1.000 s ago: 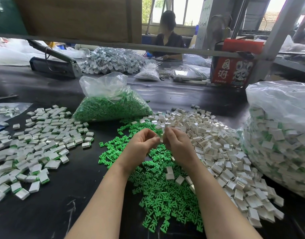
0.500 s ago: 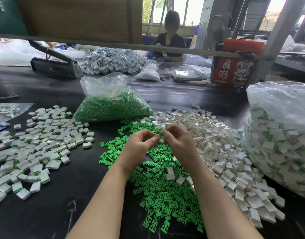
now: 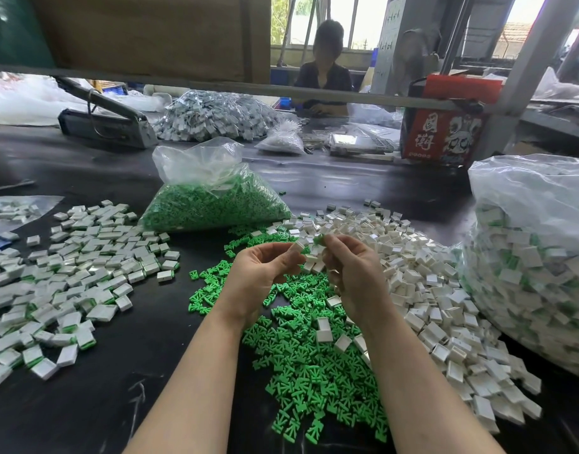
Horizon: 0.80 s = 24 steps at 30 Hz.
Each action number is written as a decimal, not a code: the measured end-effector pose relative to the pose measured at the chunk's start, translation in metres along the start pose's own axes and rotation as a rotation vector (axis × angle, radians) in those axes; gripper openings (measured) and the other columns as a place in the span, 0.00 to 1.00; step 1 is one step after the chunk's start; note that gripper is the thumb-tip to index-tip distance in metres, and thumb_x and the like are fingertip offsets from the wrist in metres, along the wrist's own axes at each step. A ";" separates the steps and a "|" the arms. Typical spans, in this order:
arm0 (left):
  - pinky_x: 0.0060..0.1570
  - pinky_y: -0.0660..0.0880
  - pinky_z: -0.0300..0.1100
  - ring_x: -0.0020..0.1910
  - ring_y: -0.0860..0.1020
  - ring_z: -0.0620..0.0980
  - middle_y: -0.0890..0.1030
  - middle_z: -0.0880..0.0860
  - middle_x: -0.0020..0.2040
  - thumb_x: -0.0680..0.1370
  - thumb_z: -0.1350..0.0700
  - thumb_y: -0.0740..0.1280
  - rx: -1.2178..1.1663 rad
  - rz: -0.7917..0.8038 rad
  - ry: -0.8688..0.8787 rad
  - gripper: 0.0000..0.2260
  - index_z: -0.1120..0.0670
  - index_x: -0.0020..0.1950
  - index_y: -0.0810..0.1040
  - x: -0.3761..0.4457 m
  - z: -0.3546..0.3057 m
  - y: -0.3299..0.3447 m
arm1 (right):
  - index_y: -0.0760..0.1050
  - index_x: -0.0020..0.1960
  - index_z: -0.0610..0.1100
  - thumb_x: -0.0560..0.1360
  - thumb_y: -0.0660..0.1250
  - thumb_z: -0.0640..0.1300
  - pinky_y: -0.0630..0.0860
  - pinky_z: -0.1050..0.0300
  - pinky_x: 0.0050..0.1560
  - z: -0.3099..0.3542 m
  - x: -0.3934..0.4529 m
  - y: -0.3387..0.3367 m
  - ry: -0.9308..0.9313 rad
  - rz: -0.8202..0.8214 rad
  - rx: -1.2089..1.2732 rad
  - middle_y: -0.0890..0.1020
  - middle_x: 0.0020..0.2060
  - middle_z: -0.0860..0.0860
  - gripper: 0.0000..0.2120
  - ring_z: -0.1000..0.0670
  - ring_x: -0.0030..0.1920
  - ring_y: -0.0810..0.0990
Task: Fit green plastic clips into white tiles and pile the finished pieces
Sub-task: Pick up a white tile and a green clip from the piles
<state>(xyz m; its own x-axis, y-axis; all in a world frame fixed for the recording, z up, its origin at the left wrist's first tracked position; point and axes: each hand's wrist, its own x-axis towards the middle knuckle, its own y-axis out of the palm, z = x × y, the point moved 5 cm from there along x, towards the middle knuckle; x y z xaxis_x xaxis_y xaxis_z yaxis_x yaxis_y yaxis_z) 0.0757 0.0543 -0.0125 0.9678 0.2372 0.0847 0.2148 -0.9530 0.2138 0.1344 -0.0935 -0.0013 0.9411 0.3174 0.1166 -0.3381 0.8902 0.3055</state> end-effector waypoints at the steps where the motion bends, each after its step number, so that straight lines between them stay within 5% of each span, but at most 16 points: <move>1: 0.40 0.74 0.35 0.42 0.82 0.46 0.86 0.55 0.47 0.66 0.45 0.77 -0.002 0.001 -0.001 0.14 0.50 0.47 0.86 0.000 0.000 0.000 | 0.77 0.48 0.37 0.78 0.66 0.41 0.63 0.65 0.26 0.000 0.000 0.001 -0.005 0.006 0.002 0.74 0.31 0.50 0.06 0.55 0.29 0.68; 8: 0.40 0.74 0.35 0.40 0.82 0.45 0.86 0.54 0.45 0.68 0.44 0.76 0.028 0.033 0.007 0.12 0.50 0.47 0.86 0.000 0.000 0.002 | 0.78 0.42 0.42 0.77 0.68 0.41 0.65 0.64 0.28 0.003 -0.002 0.011 -0.084 0.071 -0.075 0.76 0.29 0.51 0.06 0.56 0.29 0.69; 20: 0.36 0.74 0.31 0.36 0.79 0.43 0.85 0.52 0.39 0.70 0.45 0.75 0.133 0.001 0.081 0.08 0.48 0.44 0.86 0.002 0.001 -0.002 | 0.79 0.46 0.33 0.77 0.68 0.37 0.71 0.66 0.31 0.003 -0.003 0.011 -0.166 0.107 -0.232 0.79 0.32 0.46 0.06 0.57 0.29 0.75; 24: 0.35 0.72 0.30 0.36 0.79 0.41 0.84 0.49 0.36 0.71 0.47 0.73 0.183 -0.006 0.104 0.04 0.46 0.42 0.86 0.002 -0.001 -0.003 | 0.79 0.44 0.44 0.78 0.68 0.39 0.80 0.49 0.41 0.006 0.000 0.011 -0.263 0.099 -0.517 0.82 0.34 0.45 0.04 0.47 0.35 0.81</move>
<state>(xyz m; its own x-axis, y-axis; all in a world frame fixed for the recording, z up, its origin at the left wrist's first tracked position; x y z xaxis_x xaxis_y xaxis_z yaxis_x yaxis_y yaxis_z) 0.0771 0.0579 -0.0123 0.9496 0.2523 0.1863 0.2502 -0.9676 0.0349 0.1302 -0.0856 0.0075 0.8496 0.3743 0.3716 -0.3151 0.9252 -0.2116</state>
